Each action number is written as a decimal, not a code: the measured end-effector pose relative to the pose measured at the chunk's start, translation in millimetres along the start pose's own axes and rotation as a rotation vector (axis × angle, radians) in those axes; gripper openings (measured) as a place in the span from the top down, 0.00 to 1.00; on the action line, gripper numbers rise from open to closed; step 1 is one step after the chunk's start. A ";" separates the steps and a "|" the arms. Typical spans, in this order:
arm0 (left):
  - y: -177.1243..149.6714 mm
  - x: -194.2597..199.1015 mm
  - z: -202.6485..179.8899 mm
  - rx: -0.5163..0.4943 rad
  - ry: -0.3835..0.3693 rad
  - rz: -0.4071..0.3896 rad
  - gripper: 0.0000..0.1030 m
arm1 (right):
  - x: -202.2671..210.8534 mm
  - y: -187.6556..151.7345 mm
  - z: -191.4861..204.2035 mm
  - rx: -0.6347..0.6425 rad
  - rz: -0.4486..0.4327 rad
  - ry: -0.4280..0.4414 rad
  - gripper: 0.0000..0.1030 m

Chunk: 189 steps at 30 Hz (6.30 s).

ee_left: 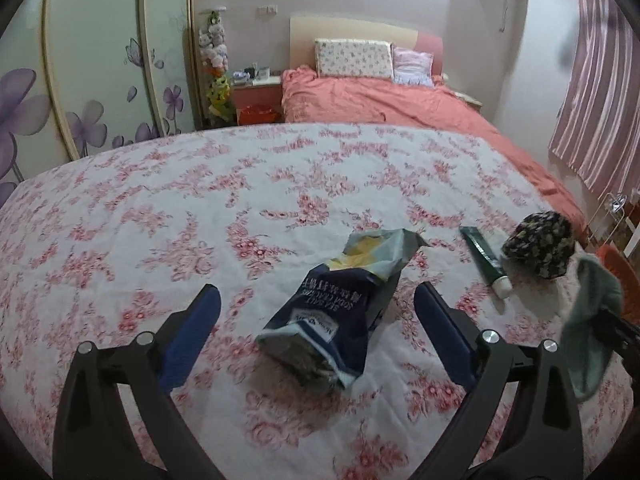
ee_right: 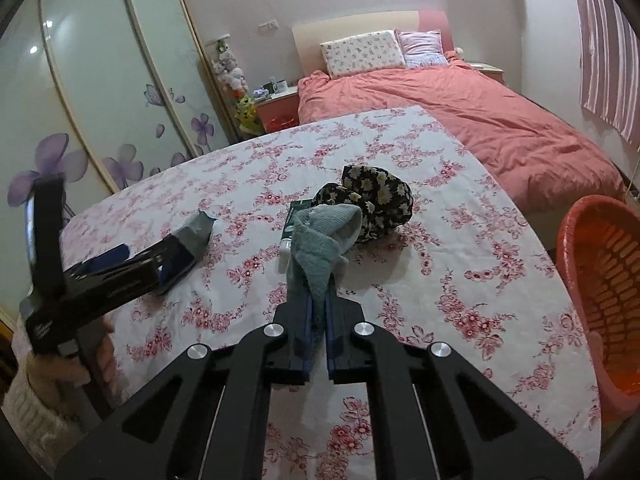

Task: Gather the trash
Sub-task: 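Grasp the dark blue snack bag with the left tool while the right tool holds the sock, then carry the snack bag and sock over the orange basket with both tools, then open both tools to drop the snack bag and sock into the basket, then move both open tools back over the bed, then grasp the black floral cap with the right tool, then grasp the green toothpaste tube with the left tool while the right tool holds the cap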

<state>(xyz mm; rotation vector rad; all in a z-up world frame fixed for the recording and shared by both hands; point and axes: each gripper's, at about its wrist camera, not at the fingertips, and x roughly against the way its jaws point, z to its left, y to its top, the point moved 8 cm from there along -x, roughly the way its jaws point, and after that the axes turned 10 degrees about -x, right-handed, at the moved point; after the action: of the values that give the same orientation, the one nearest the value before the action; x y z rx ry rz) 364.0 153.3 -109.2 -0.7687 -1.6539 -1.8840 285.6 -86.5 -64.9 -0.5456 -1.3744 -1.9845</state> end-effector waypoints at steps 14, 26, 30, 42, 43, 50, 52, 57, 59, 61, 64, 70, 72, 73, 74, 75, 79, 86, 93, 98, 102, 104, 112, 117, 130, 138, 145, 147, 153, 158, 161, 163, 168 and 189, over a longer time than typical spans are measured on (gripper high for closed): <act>-5.1 -26.4 -8.1 0.029 -0.053 0.099 0.56 | 6.2 1.1 -18.6 -0.024 -0.003 -0.005 0.95; 2.0 6.4 -11.7 0.040 -0.044 0.032 0.61 | 30.7 7.0 -28.3 -0.025 -0.063 -0.011 0.95; 8.9 33.4 -24.1 0.022 -0.058 -0.019 0.61 | 45.1 11.9 -35.3 -0.034 -0.100 -0.017 0.95; 29.4 109.2 -99.2 -0.027 -0.184 -0.150 0.61 | 108.7 30.1 -77.8 -0.053 -0.307 -0.128 0.95; 30.2 111.9 -104.6 -0.032 -0.194 -0.155 0.61 | 111.3 31.3 -81.3 -0.055 -0.316 -0.134 0.95; 35.0 131.6 -153.9 -0.080 -0.275 -0.184 0.61 | 135.9 40.1 -114.1 -0.086 -0.402 -0.200 0.95; 35.6 134.6 -166.3 -0.089 -0.296 -0.187 0.61 | 141.2 41.5 -123.6 -0.097 -0.418 -0.218 0.95; 38.8 141.2 -200.6 -0.113 -0.357 -0.195 0.61 | 151.3 42.7 -148.9 -0.129 -0.449 -0.258 0.95; 38.9 143.3 -214.7 -0.126 -0.382 -0.198 0.61 | 154.8 42.8 -160.9 -0.148 -0.457 -0.271 0.95; 40.2 144.9 -231.7 -0.138 -0.412 -0.198 0.61 | 157.3 43.6 -170.3 -0.164 -0.465 -0.281 0.95; 41.7 144.9 -256.6 -0.157 -0.455 -0.196 0.61 | 160.6 44.3 -184.3 -0.188 -0.477 -0.293 0.95; 44.0 144.8 -305.9 -0.201 -0.527 -0.196 0.61 | 165.7 50.9 -213.9 -0.238 -0.500 -0.303 0.95; 44.5 144.3 -319.4 -0.212 -0.546 -0.197 0.61 | 166.4 52.2 -221.9 -0.253 -0.504 -0.300 0.95; 44.7 144.2 -328.4 -0.220 -0.557 -0.197 0.61 | 166.5 51.8 -223.8 -0.256 -0.505 -0.300 0.95; 44.5 144.1 -334.3 -0.227 -0.564 -0.196 0.61 | 167.6 52.6 -228.2 -0.260 -0.510 -0.303 0.95; 44.3 143.8 -343.4 -0.237 -0.573 -0.196 0.61 | 168.7 53.5 -231.2 -0.261 -0.514 -0.305 0.95; 42.9 138.9 -369.3 -0.267 -0.595 -0.190 0.61 | 172.8 55.8 -242.2 -0.264 -0.531 -0.306 0.95; 35.8 115.9 -411.3 -0.311 -0.619 -0.140 0.61 | 166.9 57.9 -262.9 -0.297 -0.521 -0.301 0.95; 29.9 86.8 -438.8 -0.331 -0.617 -0.080 0.60 | 159.8 56.7 -285.1 -0.342 -0.498 -0.287 0.95; 21.4 63.6 -446.0 -0.336 -0.598 -0.030 0.48 | 154.1 54.2 -299.5 -0.381 -0.477 -0.248 0.63; 14.2 47.4 -443.6 -0.340 -0.571 0.002 0.44 | 152.6 49.5 -303.4 -0.396 -0.469 -0.247 0.56; 11.8 42.3 -438.7 -0.337 -0.557 0.011 0.42 | 150.8 47.4 -302.2 -0.399 -0.462 -0.254 0.53; 10.6 34.9 -405.0 -0.329 -0.447 0.001 0.28 | 147.7 46.2 -294.9 -0.360 -0.449 -0.305 0.38; 10.8 34.6 -371.3 -0.317 -0.384 -0.014 0.21 | 143.9 49.3 -273.7 -0.285 -0.436 -0.331 0.23; 13.6 33.6 -220.7 -0.179 -0.168 -0.037 0.08 | 106.4 55.2 -184.4 -0.144 -0.327 -0.201 0.10; 19.4 33.3 -116.1 -0.051 -0.039 -0.046 0.04 | 60.3 59.8 -103.3 -0.042 -0.226 -0.095 0.10; 18.9 28.6 -65.2 0.026 -0.016 -0.048 0.04 | 5.5 61.1 -50.8 0.034 -0.131 -0.069 0.10; 18.6 27.6 -55.2 0.040 -0.011 -0.047 0.04 | -14.7 62.7 -39.2 0.035 -0.100 -0.067 0.10; 17.0 22.1 -31.2 0.074 0.004 -0.041 0.04 | -50.4 63.9 -25.4 0.034 -0.037 -0.073 0.11; 16.3 15.4 -29.5 0.079 -0.015 -0.034 0.04 | -70.9 47.9 -28.1 0.036 0.068 -0.084 0.39; 17.1 10.5 -37.3 0.073 -0.037 -0.031 0.05 | -70.8 40.3 -31.9 0.038 0.088 -0.096 0.70; 20.1 8.7 -46.8 0.063 -0.057 -0.034 0.06 | -64.8 40.6 -35.9 0.024 0.069 -0.096 0.78; 30.0 -3.1 -83.4 0.005 -0.096 -0.030 0.16 | -40.4 45.1 -58.2 -0.064 -0.027 -0.095 0.79; 35.7 -57.6 -133.4 -0.051 -0.087 0.106 0.54 | -34.6 48.8 -83.5 -0.115 -0.050 -0.137 0.79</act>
<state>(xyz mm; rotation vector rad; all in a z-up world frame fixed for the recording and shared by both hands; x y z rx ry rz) 419.1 17.1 -137.8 -0.9529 -1.5890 -1.8479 347.0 -166.2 -85.8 -0.7182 -1.3732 -2.1092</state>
